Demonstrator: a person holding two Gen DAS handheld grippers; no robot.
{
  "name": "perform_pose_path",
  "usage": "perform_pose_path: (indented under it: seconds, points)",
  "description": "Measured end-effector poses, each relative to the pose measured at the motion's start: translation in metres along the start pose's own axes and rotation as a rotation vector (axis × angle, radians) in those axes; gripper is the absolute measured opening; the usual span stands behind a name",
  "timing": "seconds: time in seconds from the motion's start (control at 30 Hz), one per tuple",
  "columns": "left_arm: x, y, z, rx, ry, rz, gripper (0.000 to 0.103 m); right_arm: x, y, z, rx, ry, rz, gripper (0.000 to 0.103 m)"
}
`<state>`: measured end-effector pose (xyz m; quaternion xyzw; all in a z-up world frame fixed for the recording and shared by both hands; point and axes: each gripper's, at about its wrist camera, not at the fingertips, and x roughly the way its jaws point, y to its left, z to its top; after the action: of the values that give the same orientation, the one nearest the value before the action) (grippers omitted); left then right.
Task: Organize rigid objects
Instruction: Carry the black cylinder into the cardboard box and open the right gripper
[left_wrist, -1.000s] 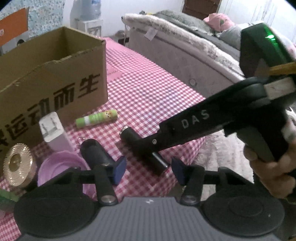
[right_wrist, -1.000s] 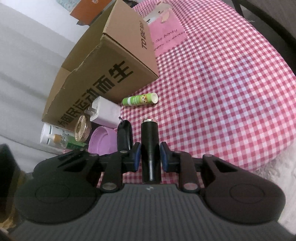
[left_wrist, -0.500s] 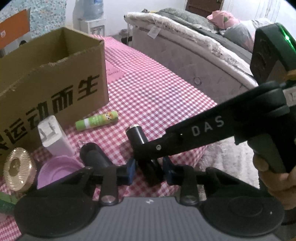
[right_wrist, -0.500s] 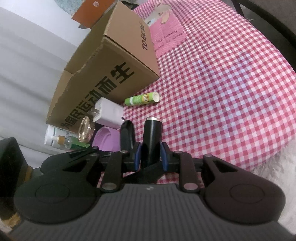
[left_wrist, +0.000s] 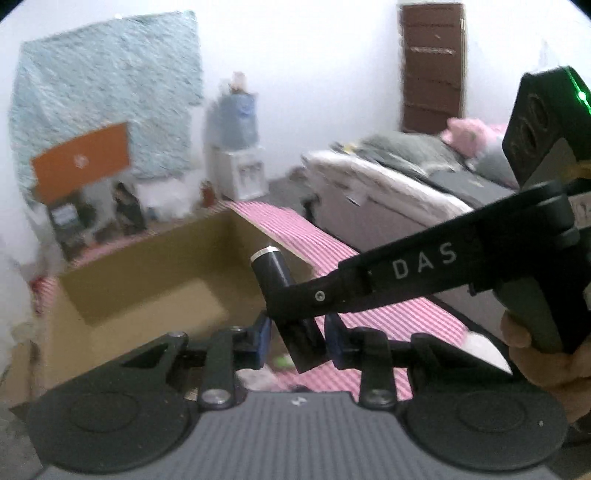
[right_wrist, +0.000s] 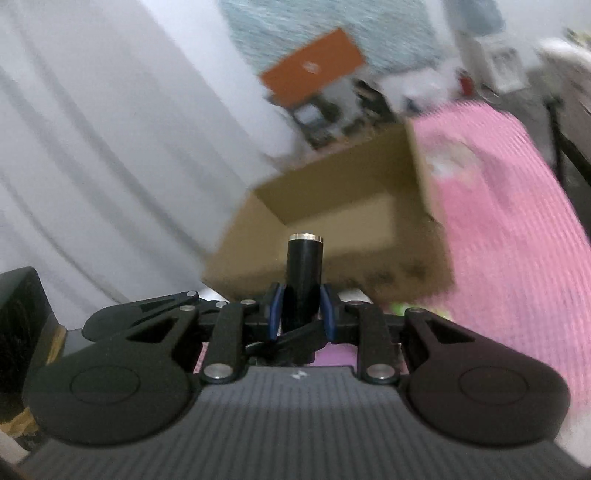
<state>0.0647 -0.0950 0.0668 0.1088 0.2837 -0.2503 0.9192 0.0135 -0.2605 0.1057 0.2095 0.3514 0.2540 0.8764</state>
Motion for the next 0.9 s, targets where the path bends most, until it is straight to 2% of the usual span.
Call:
perform_pose_path:
  seconds: [0.1,0.2,0.33,0.43,0.67,0.9]
  points:
    - [-0.01,0.031,0.02,-0.034,0.001,0.057,0.032,0.018,0.021,0.028,-0.049,0.007,0.063,0.022]
    - [-0.007,0.066,0.036,-0.068,0.042,0.108,0.032,0.054,0.038,0.062,-0.059,0.065,0.125,0.022]
    - [0.02,0.114,0.047,-0.126,0.147,0.137,0.032,0.117,0.044,0.099,-0.008,0.186,0.171,0.021]
    - [0.048,0.149,0.046,-0.162,0.24,0.138,0.032,0.169,0.038,0.121,0.062,0.285,0.174,0.021]
    - [0.113,0.202,0.03,-0.219,0.42,0.12,0.033,0.271,0.009,0.129,0.212,0.463,0.119,0.021]
    - [0.152,0.218,0.014,-0.186,0.534,0.157,0.034,0.325,-0.01,0.119,0.305,0.556,0.076,0.02]
